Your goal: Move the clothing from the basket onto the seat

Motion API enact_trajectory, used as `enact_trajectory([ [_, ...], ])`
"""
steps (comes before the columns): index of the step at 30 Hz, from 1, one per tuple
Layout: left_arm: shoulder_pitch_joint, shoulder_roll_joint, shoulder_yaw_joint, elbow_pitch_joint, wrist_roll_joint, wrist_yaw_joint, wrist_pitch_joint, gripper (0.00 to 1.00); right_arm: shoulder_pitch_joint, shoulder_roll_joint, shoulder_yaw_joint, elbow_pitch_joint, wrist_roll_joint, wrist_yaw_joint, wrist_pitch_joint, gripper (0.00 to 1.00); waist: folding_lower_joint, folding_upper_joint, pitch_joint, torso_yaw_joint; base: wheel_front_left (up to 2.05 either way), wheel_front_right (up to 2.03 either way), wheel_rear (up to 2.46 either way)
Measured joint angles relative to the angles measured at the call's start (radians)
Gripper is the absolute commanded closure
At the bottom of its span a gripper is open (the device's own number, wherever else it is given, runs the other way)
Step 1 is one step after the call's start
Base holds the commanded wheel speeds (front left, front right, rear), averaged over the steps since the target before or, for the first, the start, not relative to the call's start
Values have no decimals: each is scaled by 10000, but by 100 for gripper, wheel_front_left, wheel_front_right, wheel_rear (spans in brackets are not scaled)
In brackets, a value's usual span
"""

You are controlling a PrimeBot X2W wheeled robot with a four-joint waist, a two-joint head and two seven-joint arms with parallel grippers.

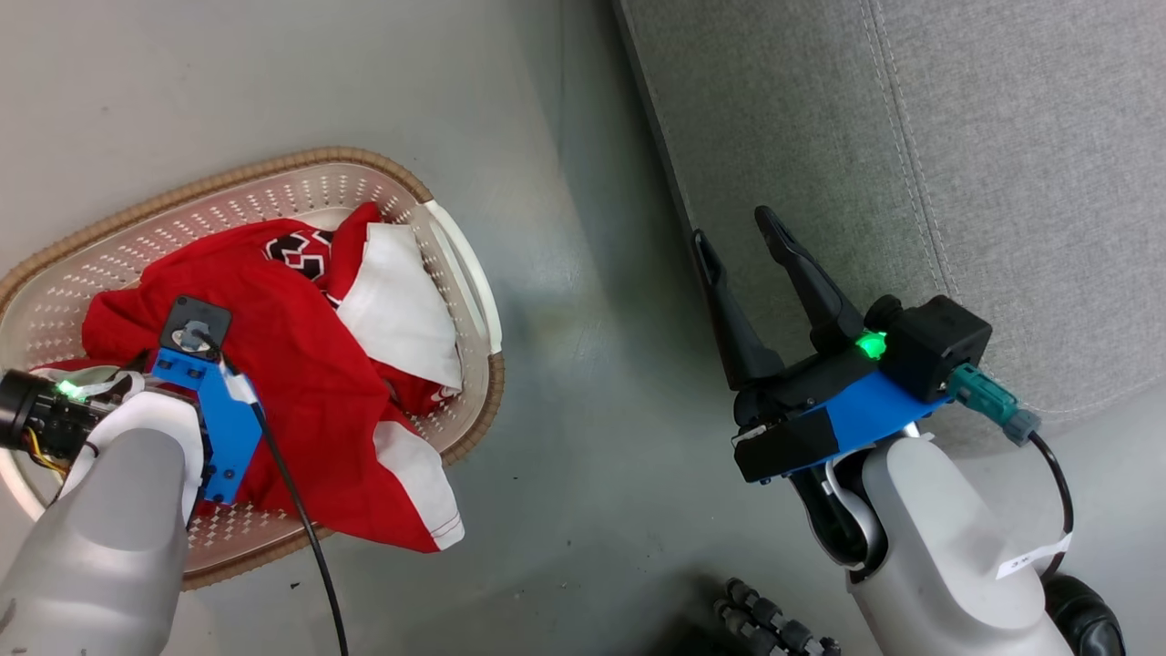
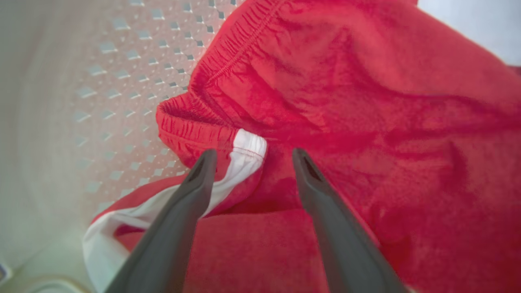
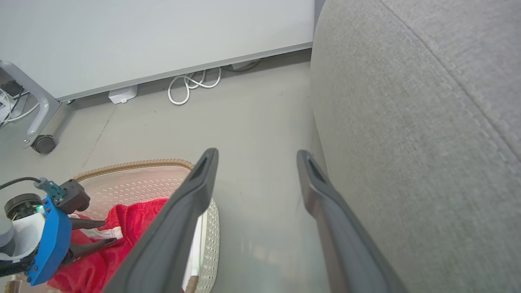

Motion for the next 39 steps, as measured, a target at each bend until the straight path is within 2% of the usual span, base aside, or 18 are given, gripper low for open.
enact_trajectory([
  [16,-557,364,-1223,265,888,-77,1319,0,-133,2,236,-56,94,0,0,0,0,-1,471,-81,0,0,0],
  [17,-573,380,-1271,263,901,-82,1367,12,-133,2,240,-58,107,0,0,0,0,0,496,-86,0,0,0],
  [18,-588,387,-1304,255,915,-84,1396,40,-133,2,240,-63,115,0,0,0,0,0,519,-89,0,0,0],
  [19,-616,399,-1369,245,934,-98,1407,56,-134,2,240,-65,117,0,0,0,0,0,539,-90,0,0,0],
  [21,-672,430,-1473,224,978,-113,1490,71,-139,2,244,-67,123,0,0,0,0,0,567,-93,0,0,0],
  [22,-695,453,-1519,211,1007,-127,1511,90,-148,2,249,-65,142,0,0,0,0,0,576,-98,0,0,0],
  [23,-714,474,-1549,207,1024,-128,1582,100,-171,2,253,-65,134,0,0,0,0,0,583,-104,0,0,0],
  [39,-761,558,-1737,90,690,-274,1524,100,-226,2,173,-109,67,0,0,0,-1,0,520,-44,0,0,0],
])
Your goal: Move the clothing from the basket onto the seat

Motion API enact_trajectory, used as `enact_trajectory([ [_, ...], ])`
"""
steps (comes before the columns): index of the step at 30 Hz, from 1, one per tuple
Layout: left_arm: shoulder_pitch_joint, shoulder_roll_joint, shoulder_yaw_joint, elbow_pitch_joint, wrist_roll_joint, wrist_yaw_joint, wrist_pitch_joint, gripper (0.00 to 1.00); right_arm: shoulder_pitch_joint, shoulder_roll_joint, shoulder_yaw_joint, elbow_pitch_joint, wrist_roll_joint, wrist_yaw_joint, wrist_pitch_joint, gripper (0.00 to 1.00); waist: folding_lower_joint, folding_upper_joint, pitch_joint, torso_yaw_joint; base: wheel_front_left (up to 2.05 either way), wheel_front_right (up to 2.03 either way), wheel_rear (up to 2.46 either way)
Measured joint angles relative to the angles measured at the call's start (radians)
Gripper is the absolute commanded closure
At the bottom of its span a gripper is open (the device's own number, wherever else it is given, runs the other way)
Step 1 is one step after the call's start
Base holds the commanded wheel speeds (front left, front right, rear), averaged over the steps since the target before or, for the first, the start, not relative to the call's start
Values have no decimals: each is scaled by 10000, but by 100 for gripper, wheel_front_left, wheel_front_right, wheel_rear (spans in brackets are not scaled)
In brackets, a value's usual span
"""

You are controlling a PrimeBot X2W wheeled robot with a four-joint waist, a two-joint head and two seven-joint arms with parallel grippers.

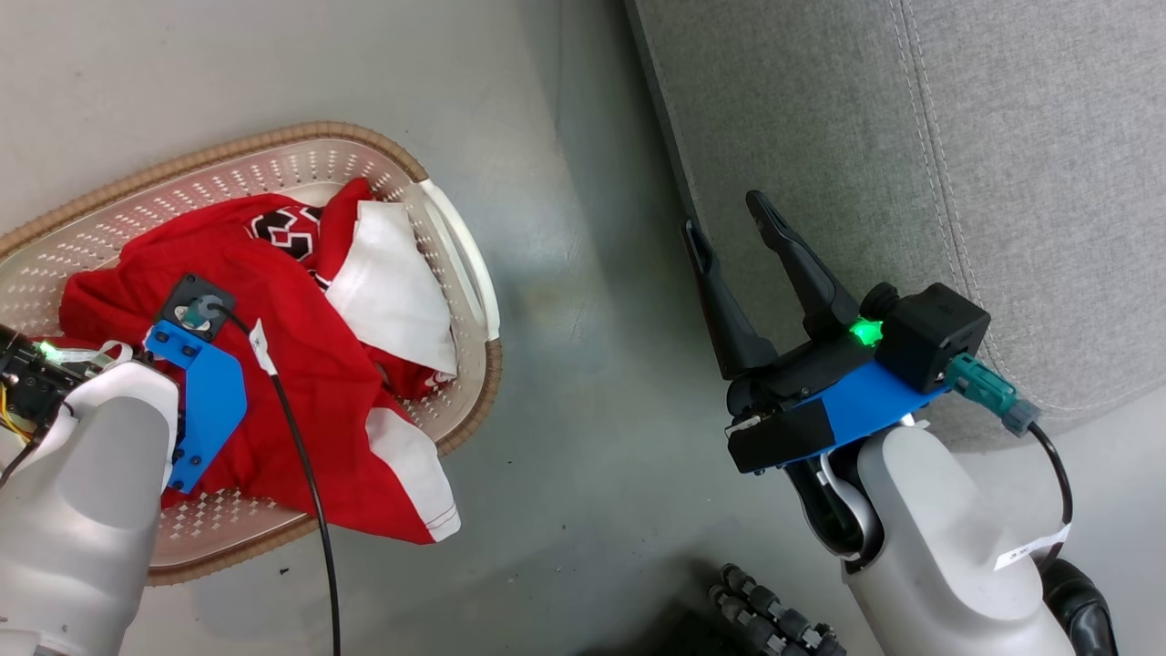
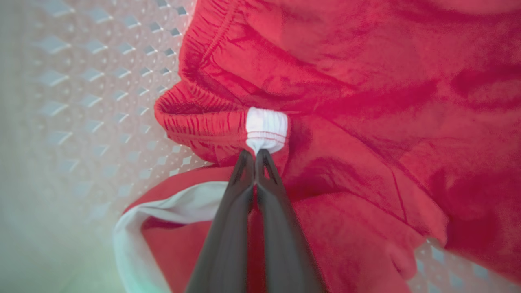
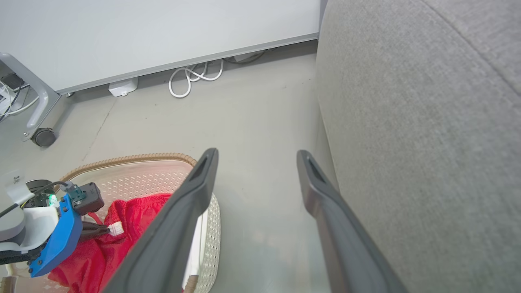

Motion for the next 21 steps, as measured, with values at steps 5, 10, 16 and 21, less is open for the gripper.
enact_trajectory([
  [5,-2,-113,21,-27,-221,-86,-274,100,-20,0,-33,33,-2,-2,0,0,0,0,-132,83,0,0,0],
  [10,-3,-466,67,-92,-554,-247,-782,100,-22,0,-144,127,-75,0,0,0,0,0,-440,196,0,0,0],
  [16,67,-1009,198,-92,-1080,-372,-1630,100,14,2,-316,324,-295,0,0,0,0,0,-1117,393,0,0,0],
  [21,649,-1576,399,35,-1618,-422,-2685,100,256,8,-539,568,-575,0,-2,0,0,0,-1915,618,0,0,0],
])
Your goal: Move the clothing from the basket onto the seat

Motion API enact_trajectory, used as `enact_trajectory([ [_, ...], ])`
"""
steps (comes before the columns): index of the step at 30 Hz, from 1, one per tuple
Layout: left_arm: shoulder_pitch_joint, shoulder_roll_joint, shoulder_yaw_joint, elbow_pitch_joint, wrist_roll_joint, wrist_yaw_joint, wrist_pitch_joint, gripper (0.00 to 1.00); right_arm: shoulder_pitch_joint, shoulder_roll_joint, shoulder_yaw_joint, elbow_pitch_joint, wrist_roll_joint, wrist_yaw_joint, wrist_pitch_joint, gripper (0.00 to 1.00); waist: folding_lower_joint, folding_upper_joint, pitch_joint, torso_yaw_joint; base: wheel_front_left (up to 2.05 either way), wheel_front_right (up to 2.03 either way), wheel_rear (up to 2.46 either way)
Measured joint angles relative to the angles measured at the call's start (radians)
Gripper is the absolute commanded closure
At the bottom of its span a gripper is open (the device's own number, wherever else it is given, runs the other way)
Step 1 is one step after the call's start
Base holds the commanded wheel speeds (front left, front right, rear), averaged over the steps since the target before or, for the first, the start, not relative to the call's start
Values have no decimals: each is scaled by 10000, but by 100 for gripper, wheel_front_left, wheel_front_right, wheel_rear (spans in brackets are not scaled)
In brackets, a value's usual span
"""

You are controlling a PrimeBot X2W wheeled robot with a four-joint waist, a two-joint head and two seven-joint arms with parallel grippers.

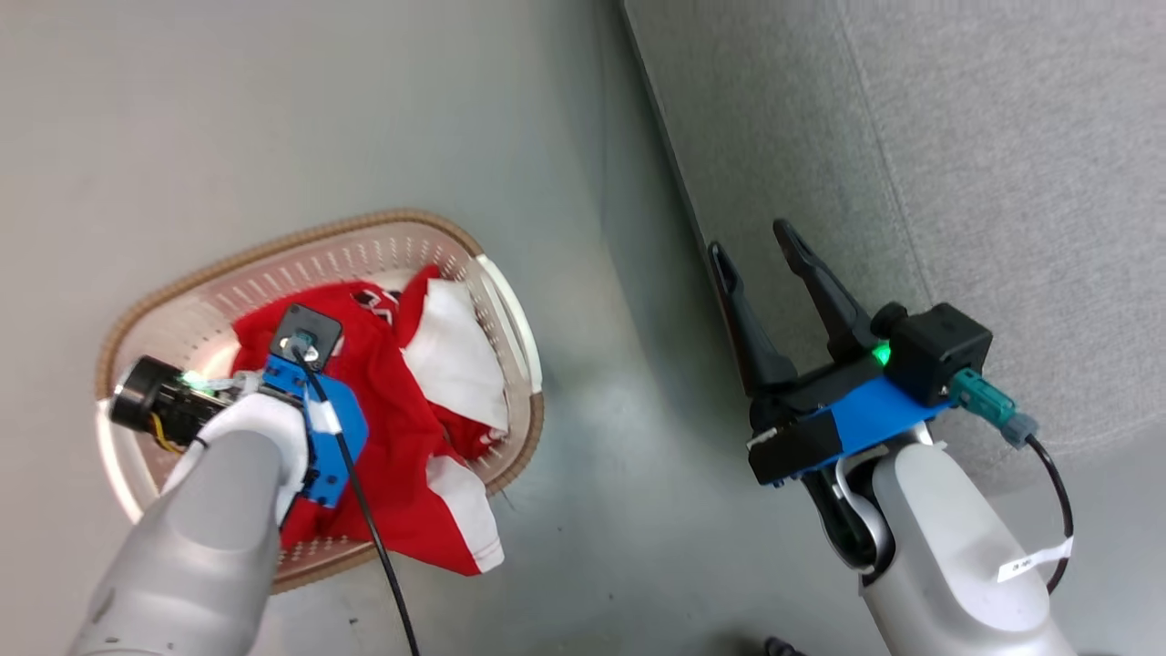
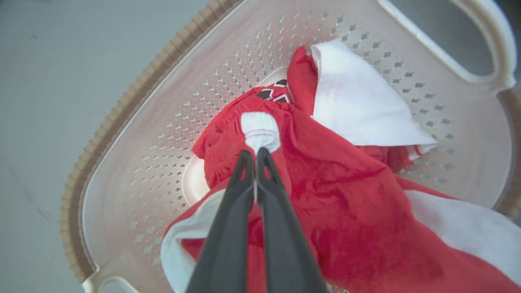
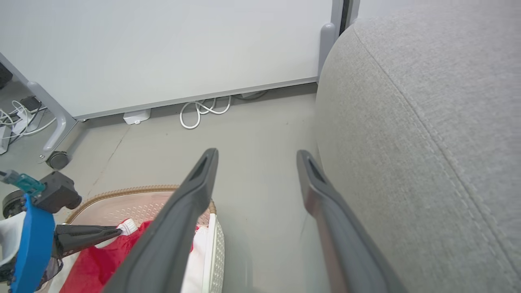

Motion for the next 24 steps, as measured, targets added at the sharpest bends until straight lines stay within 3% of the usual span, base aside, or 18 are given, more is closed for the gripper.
enact_trajectory([
  [12,678,-1045,52,495,-1127,-209,-2052,100,874,-2,-593,623,-640,0,0,0,-1,1,-2268,724,0,0,0],
  [24,1057,-1563,-401,407,-2197,-228,-2499,100,1223,-2,-732,876,-823,0,0,0,-1,0,-3590,1318,0,0,0],
])
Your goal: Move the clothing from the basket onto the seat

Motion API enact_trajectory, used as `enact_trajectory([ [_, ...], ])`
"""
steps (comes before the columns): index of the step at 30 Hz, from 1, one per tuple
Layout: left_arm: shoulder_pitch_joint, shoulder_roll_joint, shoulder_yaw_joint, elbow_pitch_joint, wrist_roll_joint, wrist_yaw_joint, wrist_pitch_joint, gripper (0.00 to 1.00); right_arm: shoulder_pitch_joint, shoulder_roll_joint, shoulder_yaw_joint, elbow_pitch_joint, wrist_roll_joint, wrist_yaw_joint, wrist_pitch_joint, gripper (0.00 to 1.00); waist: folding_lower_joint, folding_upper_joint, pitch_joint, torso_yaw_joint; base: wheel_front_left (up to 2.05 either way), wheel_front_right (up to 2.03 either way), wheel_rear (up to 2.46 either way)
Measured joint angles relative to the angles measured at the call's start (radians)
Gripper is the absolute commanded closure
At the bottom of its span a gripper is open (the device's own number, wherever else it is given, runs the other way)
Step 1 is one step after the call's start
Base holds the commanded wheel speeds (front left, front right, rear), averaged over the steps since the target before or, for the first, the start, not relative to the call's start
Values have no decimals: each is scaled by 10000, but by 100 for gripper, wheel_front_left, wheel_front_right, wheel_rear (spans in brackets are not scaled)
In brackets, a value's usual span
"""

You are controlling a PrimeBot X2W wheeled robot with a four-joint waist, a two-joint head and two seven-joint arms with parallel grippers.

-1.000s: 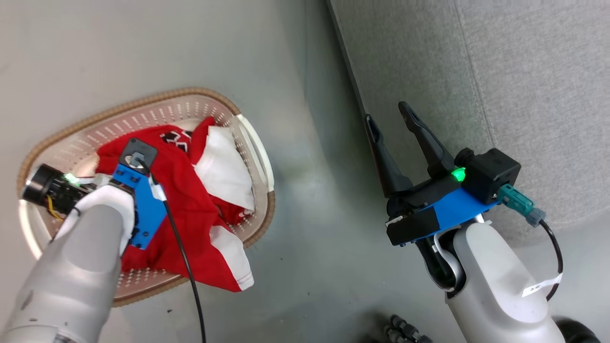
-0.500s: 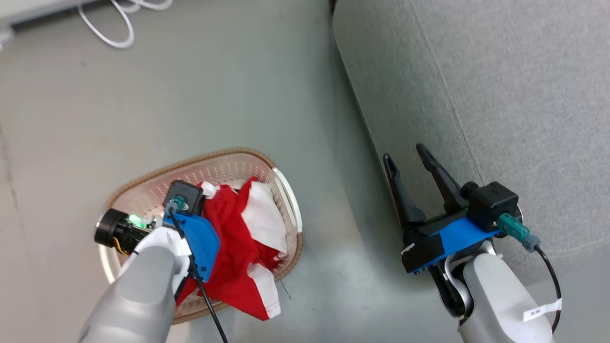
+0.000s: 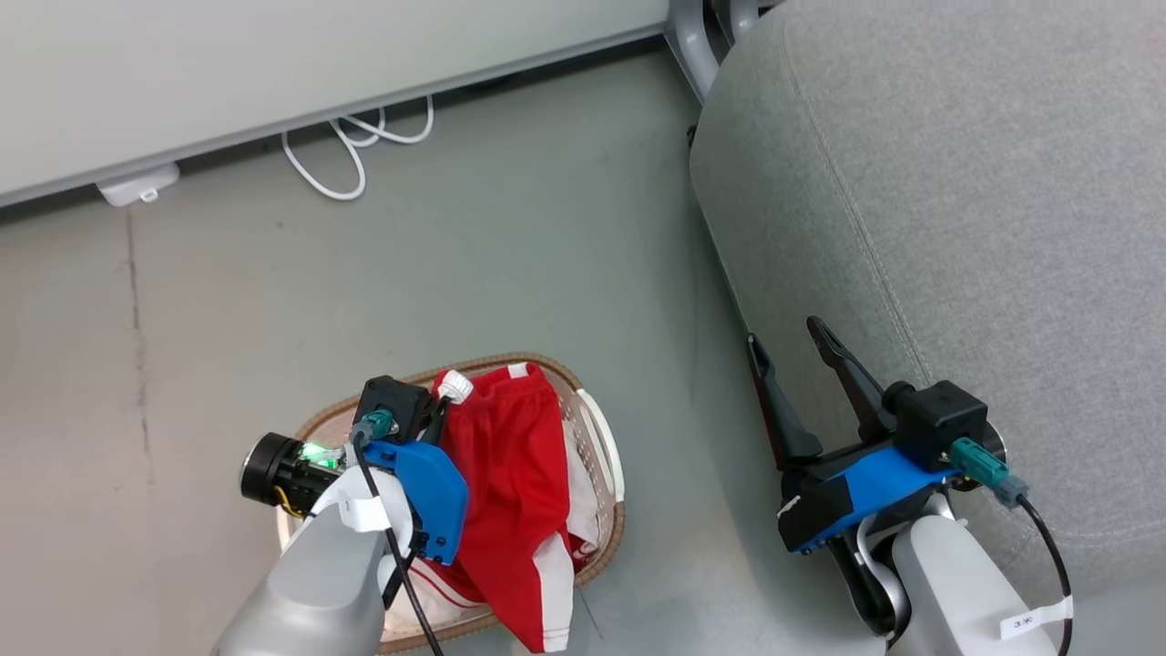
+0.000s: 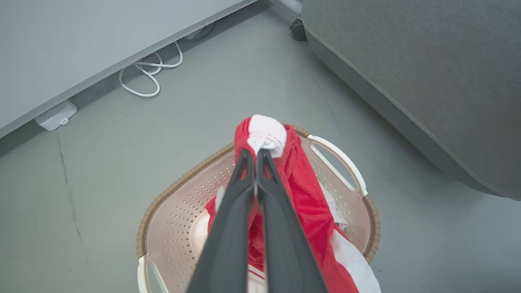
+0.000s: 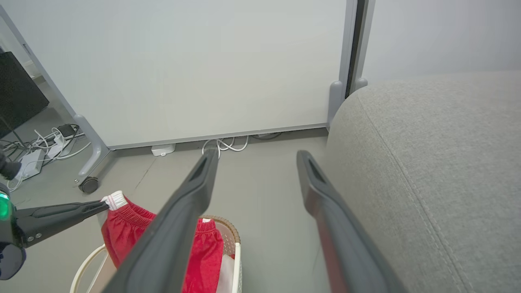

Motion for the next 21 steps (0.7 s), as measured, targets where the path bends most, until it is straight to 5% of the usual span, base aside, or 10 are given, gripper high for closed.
enact_trajectory([
  [21,389,-88,-1049,-2612,-2056,-2,-587,100,859,0,-397,-142,-290,-2,453,0,0,0,-1958,941,0,0,0],
])
